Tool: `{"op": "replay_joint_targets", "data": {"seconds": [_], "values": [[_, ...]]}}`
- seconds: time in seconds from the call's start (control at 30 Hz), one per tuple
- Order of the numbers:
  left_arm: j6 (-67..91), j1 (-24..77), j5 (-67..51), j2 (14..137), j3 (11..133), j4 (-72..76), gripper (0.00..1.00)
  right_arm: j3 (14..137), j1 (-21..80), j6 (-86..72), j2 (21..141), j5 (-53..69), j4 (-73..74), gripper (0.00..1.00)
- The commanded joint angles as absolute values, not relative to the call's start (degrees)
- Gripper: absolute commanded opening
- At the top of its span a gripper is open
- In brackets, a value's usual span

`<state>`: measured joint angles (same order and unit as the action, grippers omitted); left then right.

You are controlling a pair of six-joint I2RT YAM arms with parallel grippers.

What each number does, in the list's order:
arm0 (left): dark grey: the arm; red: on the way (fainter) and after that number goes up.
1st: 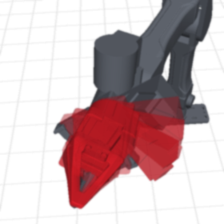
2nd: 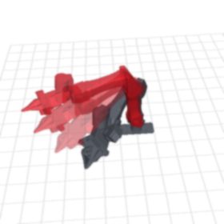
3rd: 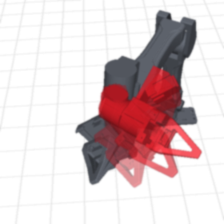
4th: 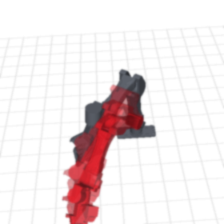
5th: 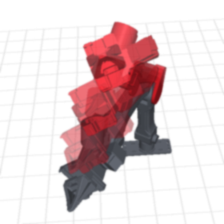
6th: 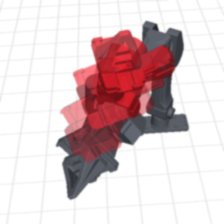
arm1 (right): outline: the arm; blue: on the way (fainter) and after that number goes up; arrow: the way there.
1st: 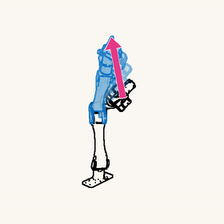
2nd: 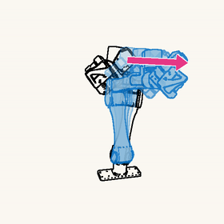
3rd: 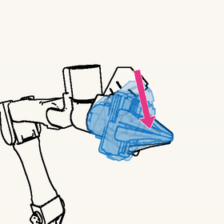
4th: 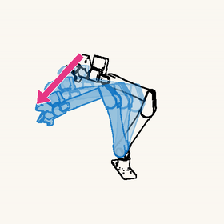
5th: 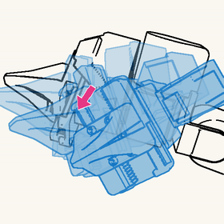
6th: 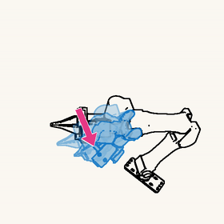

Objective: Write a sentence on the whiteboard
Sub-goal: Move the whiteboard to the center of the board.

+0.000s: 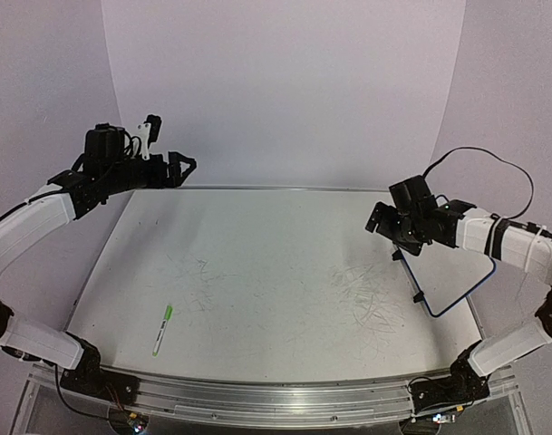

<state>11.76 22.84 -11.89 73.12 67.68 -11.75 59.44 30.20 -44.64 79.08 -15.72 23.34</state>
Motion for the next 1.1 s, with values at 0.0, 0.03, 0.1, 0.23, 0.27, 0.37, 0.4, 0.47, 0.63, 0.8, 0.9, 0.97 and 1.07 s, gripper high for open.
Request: {"op": "replay_joint_targets", "data": {"seconds": [0.0,0.03,0.1,0.23,0.27,0.37,0.4,0.47,0.63,0.8,0.9,0.97,1.07], "values": [[10.56,23.17,-10.34,70.93,67.66,-10.99,0.99,62.18,30.31,-61.12,83.99,-27.02,28.36,0.98],[10.60,23.20,-10.36,70.76,67.60,-11.00,0.99,63.00,30.30,-63.54,85.23,-28.03,29.41,0.98],[10.59,23.40,-10.35,70.35,67.45,-10.99,0.99,64.94,30.30,-68.90,87.81,-29.76,32.07,0.98],[10.90,23.48,-10.44,69.95,67.31,-11.01,0.99,69.21,29.41,-79.26,94.32,-30.59,37.14,0.98],[11.03,23.51,-10.65,69.89,67.26,-11.03,0.99,70.41,28.70,-81.70,96.29,-30.19,38.36,0.98],[11.22,23.49,-10.97,69.79,67.17,-10.96,0.99,73.12,26.57,-87.50,102.04,-28.50,39.59,0.94],[11.19,23.49,-10.95,69.75,67.16,-10.98,0.99,74.04,26.01,-88.52,103.99,-28.21,39.58,0.93],[11.16,23.55,-10.52,69.58,67.07,-10.92,0.99,76.39,25.22,-88.93,107.86,-28.71,39.61,0.91],[11.25,23.57,-10.58,69.27,66.98,-10.94,0.99,80.28,23.06,-88.93,115.76,-29.95,40.03,0.89],[11.48,23.59,-11.14,69.38,67.06,-10.89,1.00,80.24,22.08,-91.35,118.83,-29.57,40.34,0.83],[11.60,23.57,-11.42,69.40,67.06,-10.80,1.00,80.81,21.67,-91.81,120.19,-30.00,40.34,0.81],[11.58,23.58,-11.40,69.68,67.02,-10.81,0.99,81.26,21.06,-91.85,121.24,-30.03,40.34,0.79],[11.51,23.58,-11.34,69.92,66.97,-10.82,0.99,81.86,20.18,-91.88,122.67,-29.88,40.45,0.72]]}}
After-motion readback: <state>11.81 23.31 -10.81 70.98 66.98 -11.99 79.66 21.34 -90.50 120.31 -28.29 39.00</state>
